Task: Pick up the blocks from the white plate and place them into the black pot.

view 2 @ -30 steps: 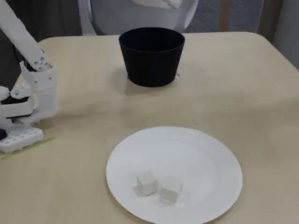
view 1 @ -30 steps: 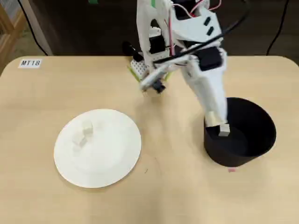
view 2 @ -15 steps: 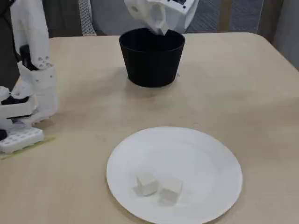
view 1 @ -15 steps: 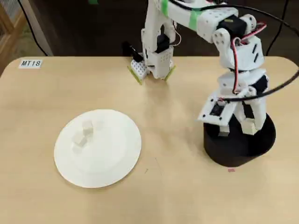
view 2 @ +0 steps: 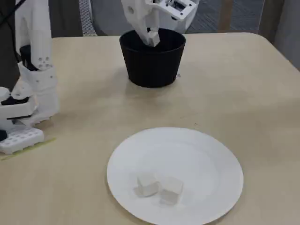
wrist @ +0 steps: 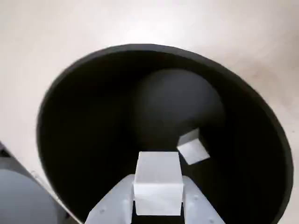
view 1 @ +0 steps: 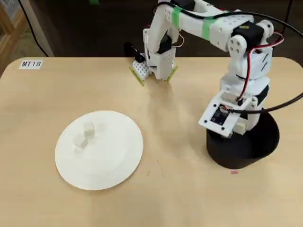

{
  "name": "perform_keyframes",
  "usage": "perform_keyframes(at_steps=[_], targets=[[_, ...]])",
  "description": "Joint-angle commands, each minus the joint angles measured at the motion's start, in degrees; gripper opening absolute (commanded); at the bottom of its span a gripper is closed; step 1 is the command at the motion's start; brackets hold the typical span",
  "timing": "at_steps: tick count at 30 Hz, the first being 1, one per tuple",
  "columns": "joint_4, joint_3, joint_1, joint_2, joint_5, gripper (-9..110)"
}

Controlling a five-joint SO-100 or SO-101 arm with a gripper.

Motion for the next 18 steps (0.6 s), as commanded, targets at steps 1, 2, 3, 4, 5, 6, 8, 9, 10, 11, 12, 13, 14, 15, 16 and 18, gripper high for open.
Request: perform_keyframes(at_steps=[1, 2, 3, 4, 5, 6, 8, 9, 10, 11, 12, 13, 14, 15, 16, 18], targets=[[1.9, -3.1, -0.6, 0.3, -1.0, 8], [2.4, -3.1, -0.9, 0.4, -2.1, 17], [2.7, -3.1, -1.1, 0.8, -3.1, 25], [2.7, -3.1, -1.3, 1.0, -3.3, 30], [2.7, -3.1, -1.3, 1.2, -2.9, 32], [2.7, -3.1, -1.3, 1.3, -2.6, 33], [2.5, -3.1, -1.2, 1.7, -2.5, 34], [2.5, -3.1, -1.1, 1.8, -2.3, 34], [2.5, -3.1, -0.9, 2.0, -2.1, 34], [2.3, -3.1, -0.7, 2.3, -1.8, 32], [1.8, -3.1, -0.4, 2.7, -0.7, 26], [1.2, -3.1, 0.3, 3.2, 0.9, 17], [0.5, -3.1, 0.9, 3.7, 2.4, 6], [-0.2, -3.2, 1.7, 4.1, 4.0, -2], [-0.5, -3.3, 2.5, 4.9, 4.7, -2], [-2.6, -3.3, 4.1, 7.2, 5.9, -2]])
